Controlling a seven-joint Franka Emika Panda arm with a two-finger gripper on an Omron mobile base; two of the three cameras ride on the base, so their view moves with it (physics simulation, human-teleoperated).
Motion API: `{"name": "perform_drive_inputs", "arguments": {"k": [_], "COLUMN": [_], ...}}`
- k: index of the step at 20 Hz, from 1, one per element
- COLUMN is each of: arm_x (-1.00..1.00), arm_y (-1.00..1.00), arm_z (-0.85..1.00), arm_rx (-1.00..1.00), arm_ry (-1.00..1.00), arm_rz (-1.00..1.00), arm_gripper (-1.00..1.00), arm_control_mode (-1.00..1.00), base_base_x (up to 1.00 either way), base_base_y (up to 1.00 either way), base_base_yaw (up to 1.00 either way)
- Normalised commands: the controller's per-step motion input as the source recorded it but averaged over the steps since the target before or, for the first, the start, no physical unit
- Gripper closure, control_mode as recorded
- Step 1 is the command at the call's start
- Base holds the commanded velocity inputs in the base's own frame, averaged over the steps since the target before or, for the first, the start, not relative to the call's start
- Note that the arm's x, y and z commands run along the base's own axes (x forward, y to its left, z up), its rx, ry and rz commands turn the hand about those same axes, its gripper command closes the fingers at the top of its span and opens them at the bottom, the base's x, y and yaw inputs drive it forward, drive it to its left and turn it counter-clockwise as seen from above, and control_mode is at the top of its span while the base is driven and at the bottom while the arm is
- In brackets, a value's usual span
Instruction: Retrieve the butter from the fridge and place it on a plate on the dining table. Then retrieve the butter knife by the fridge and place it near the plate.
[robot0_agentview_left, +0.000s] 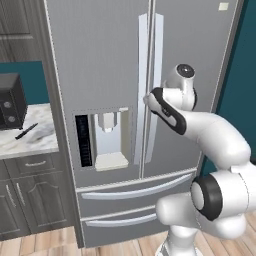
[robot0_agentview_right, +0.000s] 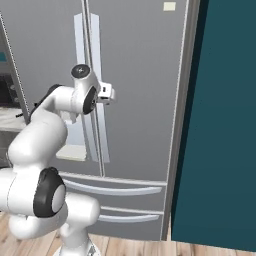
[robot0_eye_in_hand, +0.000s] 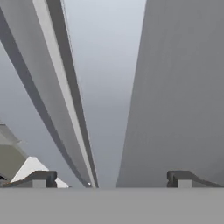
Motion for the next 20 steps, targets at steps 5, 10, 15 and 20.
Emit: {"name": "perform_drive_inputs", "arguments": {"k": [5,10,15,20], "arm_x": [0.49,0.43,0.29,0.29], "arm_y": [0.00,0.00,0.00,0.00], "arm_z": [-0.12,-0.02,-0.11,-0.12], "arm_rx": [0.00,0.00,0.00,0.00], "arm_ry": [-0.05,-0.07,-0.15,-0.12], "arm_rz": [0.06,0.03,0.04,0.04], "arm_gripper": [-1.00,-1.00,-1.00,1.00], "arm_control_mode": [-1.00,-1.00,-1.00,-1.00], "base_base_x": [0.00,0.00,0.00,0.00], "base_base_y": [0.00,0.00,0.00,0.00], "base_base_yaw": [0.00,0.00,0.00,0.00]}}
